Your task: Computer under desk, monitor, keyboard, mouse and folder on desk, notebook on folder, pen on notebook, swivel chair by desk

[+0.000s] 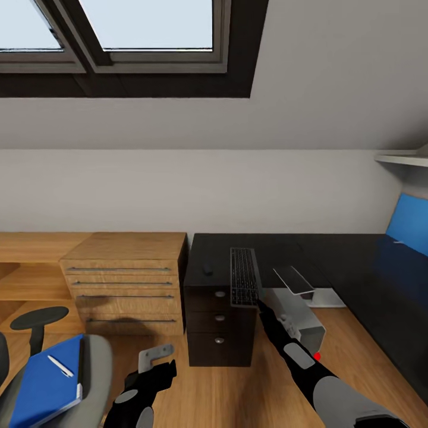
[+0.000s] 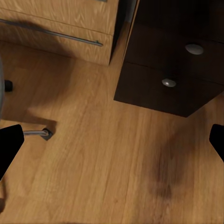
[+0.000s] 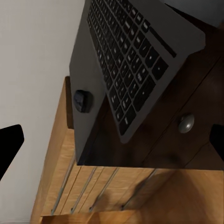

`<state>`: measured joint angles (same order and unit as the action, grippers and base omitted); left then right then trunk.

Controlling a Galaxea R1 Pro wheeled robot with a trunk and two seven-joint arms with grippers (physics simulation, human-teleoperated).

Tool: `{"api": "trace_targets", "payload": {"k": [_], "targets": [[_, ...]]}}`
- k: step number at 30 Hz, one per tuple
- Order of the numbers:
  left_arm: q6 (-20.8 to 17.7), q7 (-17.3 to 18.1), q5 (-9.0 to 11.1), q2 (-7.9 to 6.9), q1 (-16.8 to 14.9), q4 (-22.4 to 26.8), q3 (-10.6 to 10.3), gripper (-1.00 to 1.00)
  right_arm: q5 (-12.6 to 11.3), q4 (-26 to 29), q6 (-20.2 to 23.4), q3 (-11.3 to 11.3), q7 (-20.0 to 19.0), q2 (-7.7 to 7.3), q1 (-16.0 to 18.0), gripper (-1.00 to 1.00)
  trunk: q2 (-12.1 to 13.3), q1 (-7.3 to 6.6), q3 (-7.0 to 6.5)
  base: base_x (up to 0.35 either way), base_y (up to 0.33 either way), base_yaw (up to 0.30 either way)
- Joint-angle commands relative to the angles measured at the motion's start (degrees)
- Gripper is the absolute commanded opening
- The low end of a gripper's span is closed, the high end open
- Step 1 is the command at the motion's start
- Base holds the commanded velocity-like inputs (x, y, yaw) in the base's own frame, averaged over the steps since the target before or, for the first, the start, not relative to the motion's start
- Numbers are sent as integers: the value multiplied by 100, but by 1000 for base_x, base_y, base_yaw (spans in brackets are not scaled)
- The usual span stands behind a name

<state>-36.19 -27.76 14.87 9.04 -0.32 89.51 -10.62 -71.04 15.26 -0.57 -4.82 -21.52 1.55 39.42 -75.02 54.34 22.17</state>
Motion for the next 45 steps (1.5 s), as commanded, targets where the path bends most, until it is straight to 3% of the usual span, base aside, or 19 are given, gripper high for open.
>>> {"api": "trace_targets", "payload": {"k": [1, 4, 6, 14, 22, 42, 45], "targets": [[-11, -54, 60, 0, -3, 9, -8, 100, -65, -5, 97, -38, -22, -8, 5, 100, -45, 23, 24, 0, 0, 0], [-18, -54, 60, 1, -3, 16, -10, 100, -76, -6, 505, -1, -62, -14, 5, 100, -166, 89, 78, 0, 0, 0], [-19, -54, 63, 1, -3, 17, -10, 100, -77, -6, 541, 33, -68, -16, 5, 100, -246, 133, 114, 0, 0, 0], [-20, -54, 67, 1, -3, 15, -10, 100, -91, -6, 573, 112, -79, -30, 5, 100, -567, 308, 258, 0, 0, 0], [-20, -54, 62, 0, -1, 68, -2, 100, -335, 3, 568, 116, -82, -55, 5, 100, -888, 484, 401, 0, 0, 0], [-20, -54, 60, -8, 5, 152, 3, 100, -336, 142, 502, 102, -133, -58, 5, 100, -1690, 923, 761, 0, 0, 0], [-20, -54, 63, -8, 1, 160, -5, 100, -306, 128, 468, 93, -139, -115, 5, 100, -1810, 989, 814, 0, 0, 0]]}}
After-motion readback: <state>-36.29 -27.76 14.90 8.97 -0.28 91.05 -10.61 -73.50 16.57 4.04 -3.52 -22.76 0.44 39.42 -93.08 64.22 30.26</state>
